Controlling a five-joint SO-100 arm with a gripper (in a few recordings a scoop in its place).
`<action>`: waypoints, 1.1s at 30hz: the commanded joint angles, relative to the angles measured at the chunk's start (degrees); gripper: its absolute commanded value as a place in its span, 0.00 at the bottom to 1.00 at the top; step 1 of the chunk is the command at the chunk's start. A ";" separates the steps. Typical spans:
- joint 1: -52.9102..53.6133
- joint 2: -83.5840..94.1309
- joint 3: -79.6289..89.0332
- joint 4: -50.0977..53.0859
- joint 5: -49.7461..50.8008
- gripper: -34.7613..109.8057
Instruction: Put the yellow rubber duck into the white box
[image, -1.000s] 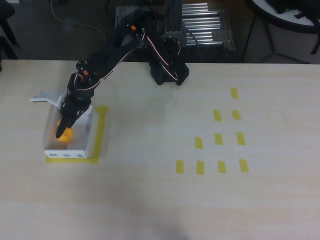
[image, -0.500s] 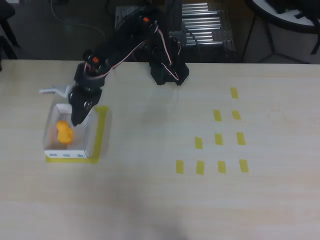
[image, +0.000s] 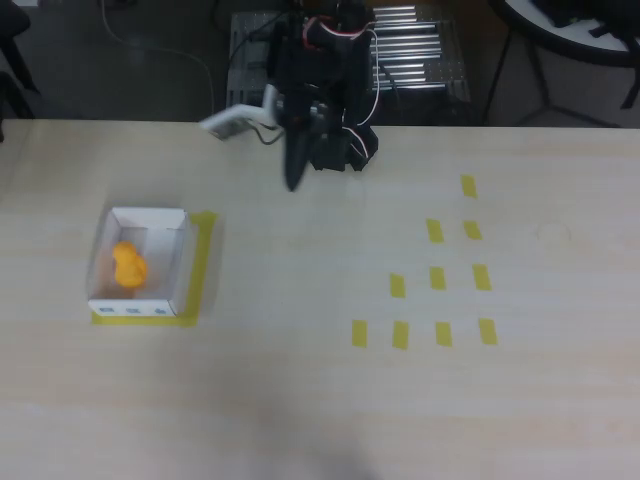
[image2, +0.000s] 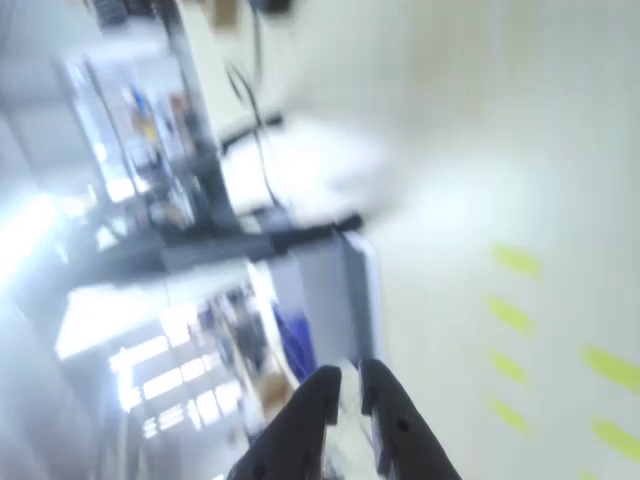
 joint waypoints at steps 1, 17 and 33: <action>-8.26 22.59 24.61 2.37 4.57 0.24; -9.93 30.32 44.38 6.06 11.34 0.24; -9.93 30.41 44.38 6.33 10.90 0.24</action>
